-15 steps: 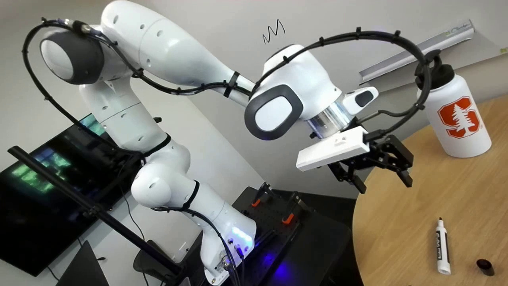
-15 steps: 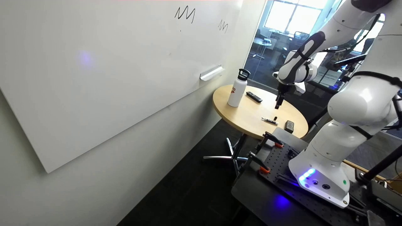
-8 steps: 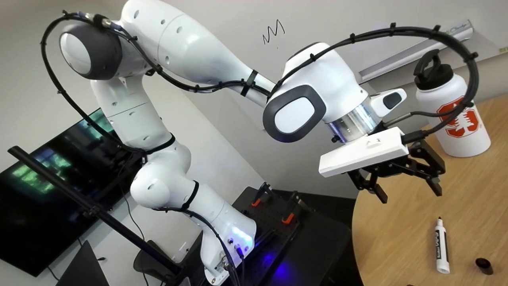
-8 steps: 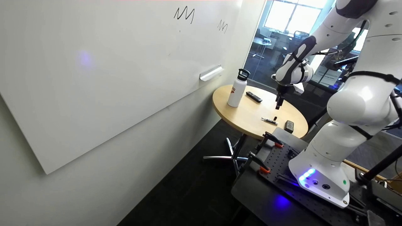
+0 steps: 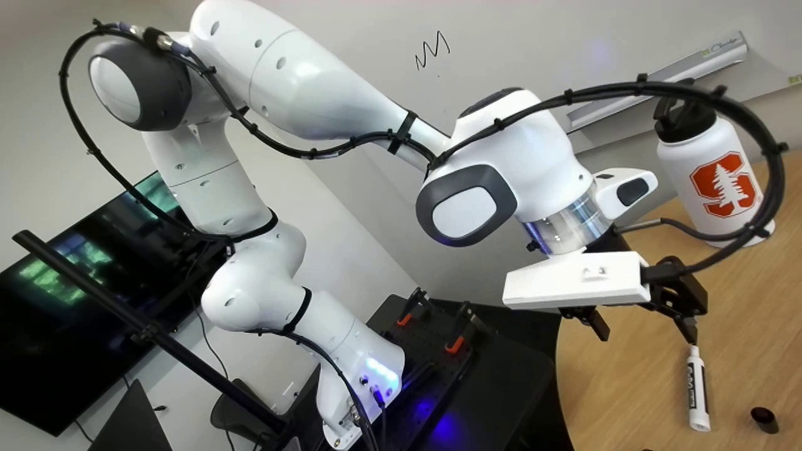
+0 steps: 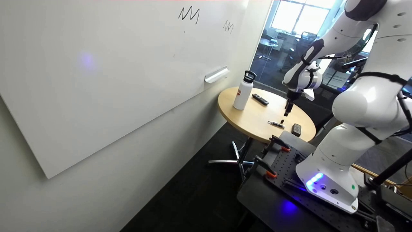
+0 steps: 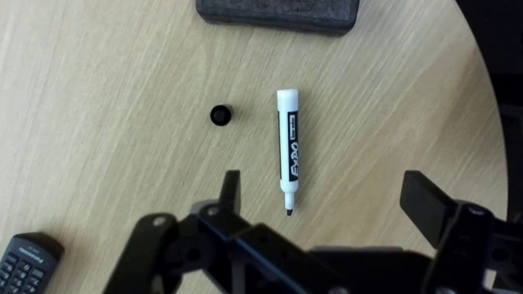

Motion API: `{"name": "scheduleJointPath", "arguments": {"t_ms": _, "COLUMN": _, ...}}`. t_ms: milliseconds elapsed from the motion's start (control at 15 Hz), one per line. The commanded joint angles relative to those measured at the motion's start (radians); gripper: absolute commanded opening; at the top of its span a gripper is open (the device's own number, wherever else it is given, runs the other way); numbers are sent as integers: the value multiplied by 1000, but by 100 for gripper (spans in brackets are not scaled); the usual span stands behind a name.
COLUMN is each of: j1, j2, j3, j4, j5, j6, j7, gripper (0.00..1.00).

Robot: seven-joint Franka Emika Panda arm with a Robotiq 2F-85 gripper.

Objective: Write on the white board.

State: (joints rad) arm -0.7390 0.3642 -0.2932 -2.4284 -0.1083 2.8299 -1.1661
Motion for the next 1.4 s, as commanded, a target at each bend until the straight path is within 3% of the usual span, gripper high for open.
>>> {"name": "scheduleJointPath", "arguments": {"t_ms": 0, "j1": -163, "j2": 23, "j3": 141, "j4": -8, "j5": 163, "j6": 65, "j7": -120, "gripper": 100}}
{"name": "scheduleJointPath", "arguments": {"t_ms": 200, "j1": -262, "j2": 70, "j3": 233, "j4": 7, "j5": 224, "j6": 146, "j7": -163, "gripper": 100}}
{"name": "scheduleJointPath", "arguments": {"t_ms": 400, "j1": -299, "j2": 121, "j3": 256, "j4": 16, "j5": 169, "j6": 215, "j7": -134, "gripper": 100}}
{"name": "scheduleJointPath", "arguments": {"t_ms": 867, "j1": -268, "j2": 222, "j3": 210, "j4": 90, "j5": 32, "j6": 202, "j7": -87, "gripper": 100}}
{"name": "scheduleJointPath", "arguments": {"t_ms": 1333, "j1": -248, "j2": 274, "j3": 182, "j4": 136, "j5": -33, "j6": 195, "j7": -78, "gripper": 100}}
